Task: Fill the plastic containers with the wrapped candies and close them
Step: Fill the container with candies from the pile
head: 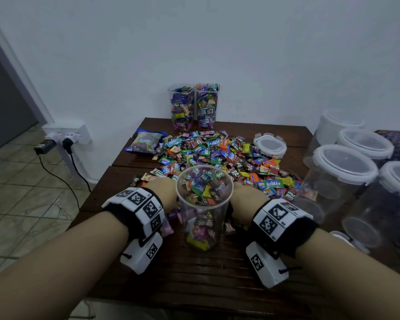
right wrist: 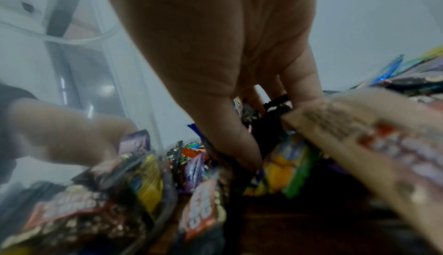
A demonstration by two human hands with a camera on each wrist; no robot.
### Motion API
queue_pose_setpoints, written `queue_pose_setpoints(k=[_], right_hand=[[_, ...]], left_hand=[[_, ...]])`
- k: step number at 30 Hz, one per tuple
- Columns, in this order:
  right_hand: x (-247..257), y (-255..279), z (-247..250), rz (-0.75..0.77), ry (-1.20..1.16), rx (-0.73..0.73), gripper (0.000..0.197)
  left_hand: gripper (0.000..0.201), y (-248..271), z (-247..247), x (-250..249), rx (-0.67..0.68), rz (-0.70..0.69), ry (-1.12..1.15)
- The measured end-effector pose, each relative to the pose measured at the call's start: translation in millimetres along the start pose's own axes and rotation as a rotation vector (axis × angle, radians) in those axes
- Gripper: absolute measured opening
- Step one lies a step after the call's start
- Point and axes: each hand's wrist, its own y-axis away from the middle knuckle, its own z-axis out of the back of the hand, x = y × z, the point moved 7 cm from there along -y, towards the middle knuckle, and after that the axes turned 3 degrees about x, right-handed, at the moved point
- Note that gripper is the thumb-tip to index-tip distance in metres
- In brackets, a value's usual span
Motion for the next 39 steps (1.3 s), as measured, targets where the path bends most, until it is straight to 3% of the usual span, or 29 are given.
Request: queue_pose_setpoints(k=[10,14,18,24,29,39], right_hand=[[-15.3,12.1,21.7,-0.023,-0.182,-0.136,0.019],[-21.7,29.0,43.6,-0.016,-0.306,-0.263,0.020],[-24.4,48.2,66.0,0.023,-0.444,-0.423,0.009],[-16.7,75.0,92.3,0.116,-0.563,-0.623,0.015],[1.0,102.6,114.0,0.237,-0.615,-0.782,0.015],[37.0,107.1,93.9,0.414,-0.733,-0.869,0.009]], left_hand=[[0.023,17.0,23.1,7.4,-0.187,0.029,0.143],[0.024,34.8,36.8,19.6,-0.313,0.062,0.416],[0.028,57.9,54.5,31.0,-0.505,0.073,0.696],[0.030,80.9,71.9,29.0,-0.682,-0.022,0.904],[0.024,92.5,84.6,26.3,-0.756,-0.114,1.029],[0.024,106.0,91.4,15.9,-0.798,-0.163,1.041]])
